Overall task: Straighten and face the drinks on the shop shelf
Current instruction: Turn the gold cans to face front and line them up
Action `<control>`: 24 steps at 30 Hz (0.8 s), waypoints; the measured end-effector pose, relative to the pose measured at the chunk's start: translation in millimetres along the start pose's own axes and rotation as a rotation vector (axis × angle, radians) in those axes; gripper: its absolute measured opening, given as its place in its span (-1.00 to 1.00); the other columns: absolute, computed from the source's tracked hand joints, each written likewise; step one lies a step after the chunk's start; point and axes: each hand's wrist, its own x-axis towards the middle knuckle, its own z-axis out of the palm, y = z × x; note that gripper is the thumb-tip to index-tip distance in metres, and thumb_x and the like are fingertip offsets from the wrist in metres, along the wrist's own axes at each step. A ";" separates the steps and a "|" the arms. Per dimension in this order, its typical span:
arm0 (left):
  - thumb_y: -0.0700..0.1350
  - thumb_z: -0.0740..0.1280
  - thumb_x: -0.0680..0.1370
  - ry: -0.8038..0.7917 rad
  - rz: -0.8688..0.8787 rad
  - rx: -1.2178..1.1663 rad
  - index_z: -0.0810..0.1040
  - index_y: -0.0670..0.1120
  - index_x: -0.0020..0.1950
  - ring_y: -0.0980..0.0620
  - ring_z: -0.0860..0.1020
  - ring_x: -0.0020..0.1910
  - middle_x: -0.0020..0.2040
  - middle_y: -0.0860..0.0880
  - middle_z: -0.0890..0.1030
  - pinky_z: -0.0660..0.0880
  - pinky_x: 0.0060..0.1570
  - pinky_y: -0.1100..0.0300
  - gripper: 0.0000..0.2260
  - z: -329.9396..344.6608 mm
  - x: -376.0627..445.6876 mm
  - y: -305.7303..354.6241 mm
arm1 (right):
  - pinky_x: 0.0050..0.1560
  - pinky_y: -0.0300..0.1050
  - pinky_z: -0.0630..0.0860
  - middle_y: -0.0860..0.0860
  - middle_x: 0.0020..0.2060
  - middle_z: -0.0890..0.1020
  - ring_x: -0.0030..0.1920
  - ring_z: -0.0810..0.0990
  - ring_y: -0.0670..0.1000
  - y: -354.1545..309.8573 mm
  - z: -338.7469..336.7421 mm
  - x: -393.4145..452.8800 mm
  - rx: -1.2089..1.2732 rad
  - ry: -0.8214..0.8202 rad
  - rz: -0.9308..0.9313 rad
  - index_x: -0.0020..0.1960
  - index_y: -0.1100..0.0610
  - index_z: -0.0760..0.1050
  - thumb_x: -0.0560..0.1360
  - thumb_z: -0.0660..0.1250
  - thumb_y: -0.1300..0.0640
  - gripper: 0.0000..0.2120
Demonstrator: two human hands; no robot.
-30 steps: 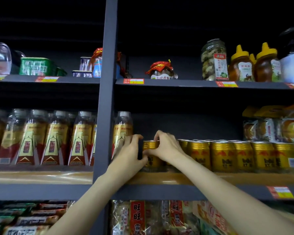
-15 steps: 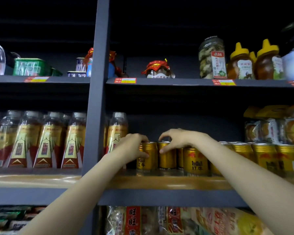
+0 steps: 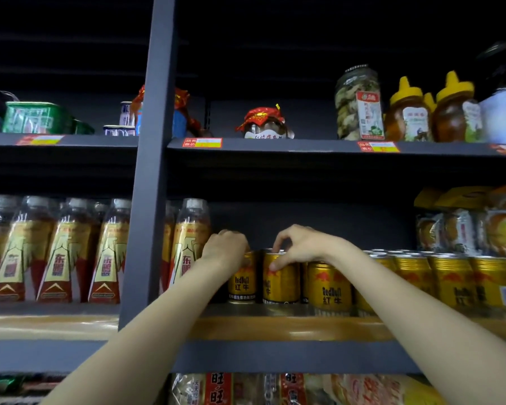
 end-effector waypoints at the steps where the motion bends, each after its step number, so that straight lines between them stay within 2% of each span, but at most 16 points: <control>1: -0.03 0.30 0.55 0.009 -0.001 0.028 0.48 -0.10 0.28 -0.08 0.41 0.27 0.23 -0.10 0.50 0.35 0.22 0.07 -0.67 2.9 0.5 -0.8 | 0.04 -0.12 0.42 0.01 0.21 0.43 0.12 0.40 0.00 0.7 0.5 1.0 -0.021 -0.012 0.001 0.22 0.03 0.44 0.39 0.47 -0.05 -0.54; 5: -0.07 0.29 0.55 -0.009 0.011 0.003 0.48 -0.08 0.26 -0.06 0.43 0.25 0.23 -0.08 0.50 0.37 0.21 0.09 -0.71 5.0 -1.3 -5.1 | 0.11 -0.09 0.40 0.03 0.33 0.37 0.29 0.37 0.06 1.3 4.4 5.7 -0.107 -0.047 0.005 0.29 0.02 0.36 0.39 0.47 -0.03 -0.46; 8: -0.10 0.30 0.54 0.013 0.028 -0.233 0.40 -0.03 0.35 -0.02 0.47 0.23 0.28 -0.06 0.48 0.45 0.15 0.15 -0.63 -8.0 -16.6 -10.4 | 0.14 -0.07 0.40 0.01 0.28 0.38 0.26 0.37 0.05 -1.1 0.7 2.6 -0.054 -0.012 0.008 0.23 0.01 0.40 0.36 0.50 -0.02 -0.49; 10: -0.10 0.32 0.53 0.059 0.049 -0.410 0.35 0.00 0.39 0.02 0.45 0.25 0.31 -0.03 0.45 0.45 0.10 0.23 -0.56 -20.9 -32.3 -14.8 | 0.12 -0.06 0.46 0.00 0.19 0.42 0.20 0.42 0.04 -2.5 -3.6 -3.8 0.110 0.074 -0.008 0.12 -0.01 0.43 0.31 0.54 -0.02 -0.55; 12: -0.08 0.35 0.51 0.075 0.084 -0.559 0.33 0.01 0.40 0.09 0.44 0.25 0.31 -0.01 0.46 0.40 0.05 0.35 -0.53 -32.0 -48.7 -16.9 | 0.01 -0.11 0.49 0.00 0.11 0.49 0.14 0.48 0.03 -4.5 -9.0 -14.5 0.336 0.226 -0.043 0.05 -0.02 0.45 0.29 0.55 0.00 -0.58; 14: -0.02 0.39 0.48 0.086 0.133 -0.626 0.30 0.01 0.41 0.13 0.43 0.25 0.30 0.03 0.46 0.36 0.03 0.43 -0.46 -41.6 -64.8 -15.2 | -0.14 -0.23 0.46 -0.05 0.02 0.51 0.05 0.50 -0.04 -10.4 -16.6 -32.3 0.540 0.363 -0.084 0.08 0.01 0.46 0.31 0.54 0.03 -0.59; 16: 0.01 0.43 0.43 0.108 0.165 -0.743 0.27 0.04 0.41 0.18 0.44 0.21 0.25 0.10 0.47 0.37 -0.02 0.50 -0.40 -47.6 -79.6 -10.8 | -0.14 -0.22 0.50 -0.03 0.02 0.53 0.03 0.52 -0.05 -18.1 -24.7 -53.5 0.749 0.408 -0.105 0.12 0.02 0.47 0.33 0.52 0.03 -0.59; 17: 0.03 0.45 0.40 0.119 0.164 -0.848 0.28 0.07 0.39 0.20 0.46 0.17 0.21 0.13 0.49 0.40 -0.02 0.49 -0.39 -49.7 -86.6 -7.6 | -0.10 -0.17 0.55 0.01 0.04 0.55 0.04 0.54 -0.01 -21.2 -27.1 -64.8 0.841 0.404 -0.104 0.13 0.02 0.47 0.33 0.51 0.02 -0.58; 19: 0.07 0.47 0.33 0.106 0.116 -1.132 0.38 0.08 0.27 0.19 0.55 0.10 0.13 0.12 0.57 0.50 0.07 0.31 -0.45 -54.0 -100.2 0.6 | -0.07 -0.10 0.60 0.08 0.05 0.59 0.06 0.59 0.06 -25.6 -28.9 -87.1 0.997 0.385 -0.125 0.14 0.05 0.48 0.29 0.49 0.02 -0.54; 21: 0.07 0.45 0.27 -0.010 0.037 -1.484 0.46 0.02 0.20 0.12 0.60 0.06 0.05 0.04 0.64 0.55 0.10 0.10 -0.47 -55.5 -113.5 10.1 | -0.13 -0.10 0.62 0.10 0.03 0.62 0.03 0.63 0.08 -27.0 -26.5 -105.2 1.125 0.368 -0.180 0.11 0.09 0.48 0.25 0.46 0.03 -0.54; 23: -0.01 0.50 0.28 -0.163 0.012 -1.765 0.47 -0.03 0.19 0.04 0.60 0.10 0.08 -0.05 0.64 0.55 0.10 0.02 -0.48 -55.4 -122.9 19.0 | -0.17 -0.13 0.62 0.08 -0.01 0.64 0.00 0.65 0.06 -27.8 -23.5 -118.5 1.180 0.383 -0.206 0.07 0.08 0.48 0.23 0.45 0.05 -0.57; 24: -0.07 0.54 0.30 -0.207 0.022 -1.829 0.46 -0.05 0.19 0.01 0.60 0.11 0.10 -0.09 0.63 0.55 0.09 0.02 -0.49 -56.6 -125.6 23.1 | -0.16 -0.14 0.61 0.07 -0.02 0.65 -0.01 0.65 0.04 -27.7 -22.6 -122.8 1.181 0.401 -0.200 0.06 0.08 0.48 0.22 0.45 0.06 -0.57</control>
